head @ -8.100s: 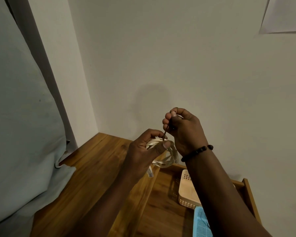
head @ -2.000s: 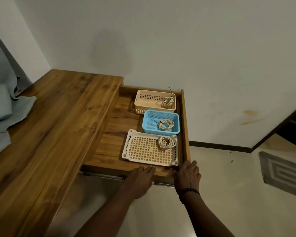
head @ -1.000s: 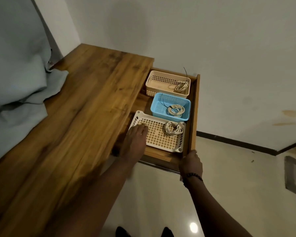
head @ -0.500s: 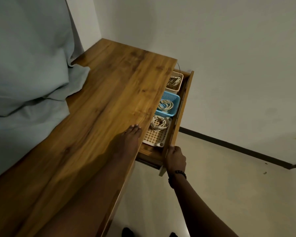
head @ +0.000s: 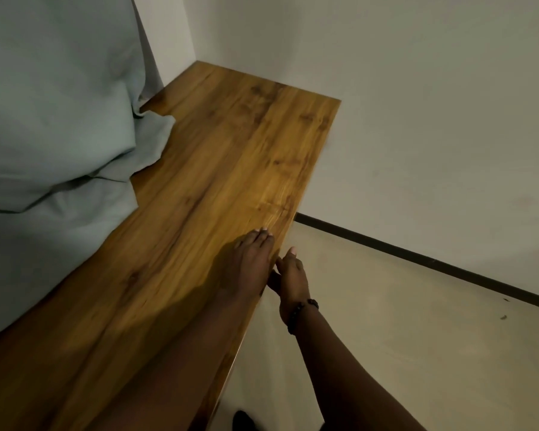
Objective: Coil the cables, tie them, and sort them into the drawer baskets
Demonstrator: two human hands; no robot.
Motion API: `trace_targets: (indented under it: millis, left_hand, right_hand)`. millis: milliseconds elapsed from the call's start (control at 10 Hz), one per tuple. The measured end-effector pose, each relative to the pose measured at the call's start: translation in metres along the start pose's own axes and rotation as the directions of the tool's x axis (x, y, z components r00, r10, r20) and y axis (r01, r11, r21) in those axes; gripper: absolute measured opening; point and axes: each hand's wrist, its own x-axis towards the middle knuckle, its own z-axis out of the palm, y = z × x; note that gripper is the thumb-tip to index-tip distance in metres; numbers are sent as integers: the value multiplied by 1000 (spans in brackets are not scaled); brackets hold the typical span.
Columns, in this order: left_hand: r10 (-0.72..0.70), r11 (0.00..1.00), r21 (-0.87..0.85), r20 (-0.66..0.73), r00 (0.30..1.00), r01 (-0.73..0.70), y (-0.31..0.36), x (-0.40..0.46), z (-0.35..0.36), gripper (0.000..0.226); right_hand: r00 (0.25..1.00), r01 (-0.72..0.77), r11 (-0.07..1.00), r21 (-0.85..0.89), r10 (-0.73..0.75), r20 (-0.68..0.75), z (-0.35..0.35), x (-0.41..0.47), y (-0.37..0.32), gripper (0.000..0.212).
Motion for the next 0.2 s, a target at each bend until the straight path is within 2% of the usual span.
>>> trace_targets:
  millis: [100, 200]
  left_hand:
    - [8, 1000, 18, 18, 1000, -9, 1, 1, -3, 55]
    - [6, 1000, 18, 41, 999, -6, 3, 4, -6, 56]
  right_hand:
    - [999, -24, 999, -29, 25, 39, -11, 2, -7, 55]
    - [999, -10, 962, -274, 24, 46, -14, -1, -16, 58]
